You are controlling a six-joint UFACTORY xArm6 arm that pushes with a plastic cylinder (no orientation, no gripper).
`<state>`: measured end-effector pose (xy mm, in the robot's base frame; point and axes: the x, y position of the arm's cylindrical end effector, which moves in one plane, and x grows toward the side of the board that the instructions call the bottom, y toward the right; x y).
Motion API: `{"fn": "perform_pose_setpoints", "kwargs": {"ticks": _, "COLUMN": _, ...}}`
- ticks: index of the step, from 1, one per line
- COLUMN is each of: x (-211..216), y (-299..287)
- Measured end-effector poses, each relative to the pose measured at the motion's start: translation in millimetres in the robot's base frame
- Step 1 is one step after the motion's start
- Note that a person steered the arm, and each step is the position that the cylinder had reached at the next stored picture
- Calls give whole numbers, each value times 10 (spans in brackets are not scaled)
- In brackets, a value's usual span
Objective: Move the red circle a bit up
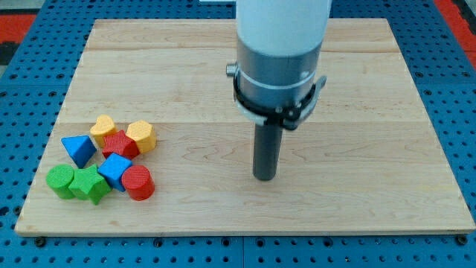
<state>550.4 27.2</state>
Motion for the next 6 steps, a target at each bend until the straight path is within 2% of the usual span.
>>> {"fn": "perform_pose_setpoints", "kwargs": {"ticks": 1, "x": 207, "y": -128}}
{"fn": "perform_pose_setpoints", "kwargs": {"ticks": 3, "x": 303, "y": -604}}
{"fn": "perform_pose_setpoints", "kwargs": {"ticks": 4, "x": 593, "y": -649}}
{"fn": "perform_pose_setpoints", "kwargs": {"ticks": 5, "x": 684, "y": -1086}}
{"fn": "perform_pose_setpoints", "kwargs": {"ticks": 6, "x": 533, "y": -1717}}
